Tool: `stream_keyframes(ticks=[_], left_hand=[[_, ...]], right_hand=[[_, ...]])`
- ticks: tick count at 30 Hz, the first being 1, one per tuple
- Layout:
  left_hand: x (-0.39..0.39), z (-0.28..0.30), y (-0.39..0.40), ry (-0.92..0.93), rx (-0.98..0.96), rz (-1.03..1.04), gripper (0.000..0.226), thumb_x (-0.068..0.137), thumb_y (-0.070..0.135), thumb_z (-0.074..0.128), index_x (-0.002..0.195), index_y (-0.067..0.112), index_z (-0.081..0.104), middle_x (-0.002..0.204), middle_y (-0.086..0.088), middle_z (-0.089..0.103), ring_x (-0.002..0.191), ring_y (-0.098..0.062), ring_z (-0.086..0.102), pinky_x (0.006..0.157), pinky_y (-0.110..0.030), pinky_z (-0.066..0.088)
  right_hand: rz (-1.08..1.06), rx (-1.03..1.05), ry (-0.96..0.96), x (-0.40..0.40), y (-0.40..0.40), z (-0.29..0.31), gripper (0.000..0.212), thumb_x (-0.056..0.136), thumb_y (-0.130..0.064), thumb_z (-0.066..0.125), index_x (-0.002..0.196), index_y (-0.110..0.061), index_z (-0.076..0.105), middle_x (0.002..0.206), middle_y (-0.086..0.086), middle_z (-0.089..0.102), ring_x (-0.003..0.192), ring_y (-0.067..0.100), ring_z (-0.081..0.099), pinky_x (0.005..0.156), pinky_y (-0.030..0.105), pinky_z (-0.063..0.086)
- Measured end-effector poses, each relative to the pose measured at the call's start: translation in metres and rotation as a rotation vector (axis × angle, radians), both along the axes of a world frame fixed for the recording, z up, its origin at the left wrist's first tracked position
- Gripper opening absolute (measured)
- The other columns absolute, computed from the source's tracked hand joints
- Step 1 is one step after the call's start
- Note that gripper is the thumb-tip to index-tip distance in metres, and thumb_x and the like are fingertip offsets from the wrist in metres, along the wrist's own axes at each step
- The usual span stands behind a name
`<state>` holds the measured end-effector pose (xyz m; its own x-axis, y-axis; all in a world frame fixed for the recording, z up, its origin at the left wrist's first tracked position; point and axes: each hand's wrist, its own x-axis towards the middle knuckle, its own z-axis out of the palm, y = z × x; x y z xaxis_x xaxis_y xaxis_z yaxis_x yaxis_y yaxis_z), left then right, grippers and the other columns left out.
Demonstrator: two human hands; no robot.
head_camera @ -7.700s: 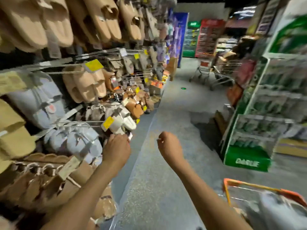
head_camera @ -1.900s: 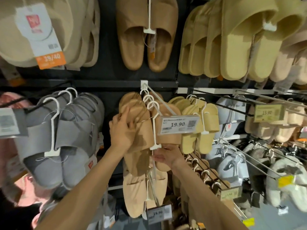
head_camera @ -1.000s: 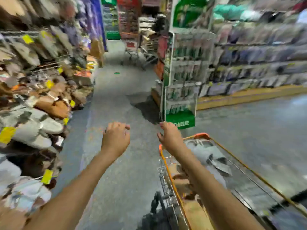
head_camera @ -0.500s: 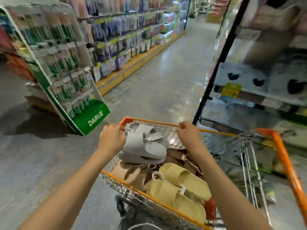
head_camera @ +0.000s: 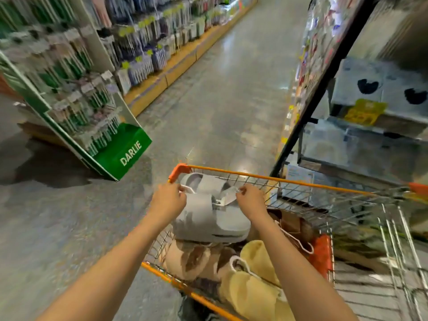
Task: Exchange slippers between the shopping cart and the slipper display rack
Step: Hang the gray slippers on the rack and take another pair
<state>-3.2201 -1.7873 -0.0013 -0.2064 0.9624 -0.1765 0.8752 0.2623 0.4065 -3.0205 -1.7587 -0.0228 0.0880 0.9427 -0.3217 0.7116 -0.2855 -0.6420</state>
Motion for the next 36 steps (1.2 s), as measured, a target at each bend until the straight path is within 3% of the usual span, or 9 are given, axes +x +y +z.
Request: stream_keyframes(ticks=[3, 5, 8, 11, 17, 21, 23, 27, 36], left_hand=[[-0.012, -0.013, 0.025, -0.028, -0.028, 0.023, 0.028, 0.086, 0.017, 0.050, 0.107, 0.011, 0.069, 0.109, -0.017, 0.067, 0.102, -0.036, 0.058, 0.085, -0.042, 0.049], [-0.014, -0.020, 0.039, -0.049, -0.038, 0.036, 0.029, 0.087, 0.017, 0.050, 0.109, 0.010, 0.067, 0.109, -0.016, 0.067, 0.099, -0.034, 0.060, 0.084, -0.040, 0.050], [-0.012, -0.033, 0.061, -0.046, -0.077, 0.077, 0.033, 0.090, 0.016, 0.046, 0.118, 0.007, 0.060, 0.119, -0.017, 0.060, 0.106, -0.034, 0.056, 0.087, -0.039, 0.046], [-0.011, -0.048, 0.079, 0.011, -0.144, 0.101, 0.033, 0.090, 0.016, 0.045, 0.120, 0.005, 0.053, 0.121, -0.023, 0.051, 0.112, -0.037, 0.047, 0.091, -0.041, 0.040], [-0.022, -0.079, 0.092, 0.000, -0.316, 0.090, 0.023, 0.092, 0.021, 0.044, 0.100, 0.004, 0.057, 0.114, -0.022, 0.059, 0.097, -0.036, 0.054, 0.080, -0.037, 0.043], [-0.029, -0.086, 0.093, -0.111, -0.407, 0.110, 0.026, 0.094, 0.018, 0.044, 0.107, 0.001, 0.059, 0.114, -0.020, 0.062, 0.106, -0.035, 0.058, 0.080, -0.034, 0.044], [-0.031, -0.084, 0.091, -0.157, -0.361, 0.161, 0.018, 0.094, 0.019, 0.048, 0.099, 0.004, 0.058, 0.106, -0.018, 0.063, 0.100, -0.035, 0.058, 0.076, -0.033, 0.042], [-0.039, -0.064, 0.090, -0.264, -0.235, 0.302, 0.015, 0.089, 0.011, 0.052, 0.075, 0.013, 0.046, 0.078, -0.006, 0.054, 0.082, -0.028, 0.051, 0.067, -0.028, 0.033], [-0.101, 0.065, 0.044, -0.237, 0.222, 0.462, 0.021, 0.092, 0.016, 0.047, 0.103, 0.010, 0.063, 0.107, -0.011, 0.066, 0.103, -0.028, 0.058, 0.076, -0.028, 0.037]], right_hand=[[-0.018, -0.064, 0.007, -0.013, 0.025, -0.012, 0.028, 0.092, -0.013, 0.044, 0.114, -0.005, 0.060, 0.110, 0.012, 0.064, 0.096, 0.028, 0.058, 0.067, 0.025, 0.036], [-0.066, -0.111, 0.019, -0.016, 0.037, -0.022, 0.018, 0.090, -0.012, 0.044, 0.088, -0.011, 0.062, 0.089, 0.008, 0.063, 0.093, 0.030, 0.057, 0.070, 0.027, 0.034], [-0.091, -0.216, 0.019, -0.017, 0.056, -0.048, 0.028, 0.087, -0.013, 0.042, 0.060, -0.017, 0.042, 0.076, 0.013, 0.057, 0.090, 0.034, 0.059, 0.070, 0.034, 0.041], [-0.067, -0.348, 0.049, -0.020, 0.068, -0.074, 0.033, 0.087, -0.012, 0.045, 0.057, -0.021, 0.035, 0.070, 0.009, 0.054, 0.104, 0.037, 0.061, 0.081, 0.038, 0.049], [-0.117, -0.526, 0.200, -0.032, 0.067, -0.090, 0.028, 0.090, -0.013, 0.047, 0.062, -0.016, 0.046, 0.061, 0.004, 0.051, 0.051, 0.017, 0.049, 0.051, 0.025, 0.045], [-0.247, -0.573, 0.352, -0.037, 0.069, -0.100, 0.018, 0.091, -0.006, 0.044, 0.101, -0.002, 0.059, 0.067, 0.007, 0.054, 0.047, 0.014, 0.051, 0.039, 0.018, 0.045], [-0.328, -0.587, 0.420, -0.038, 0.069, -0.102, 0.028, 0.095, -0.004, 0.035, 0.116, -0.001, 0.054, 0.075, 0.016, 0.056, 0.032, 0.012, 0.050, 0.032, 0.015, 0.038], [-0.358, -0.626, 0.547, -0.047, 0.062, -0.088, 0.024, 0.095, -0.001, 0.029, 0.102, -0.005, 0.051, 0.052, 0.016, 0.052, 0.022, 0.012, 0.042, 0.029, 0.011, 0.030], [0.102, -0.497, 0.762, -0.156, 0.049, -0.025, 0.013, 0.085, 0.009, 0.043, 0.086, -0.002, 0.050, 0.066, 0.013, 0.054, 0.034, 0.006, 0.057, 0.035, 0.014, 0.042]])
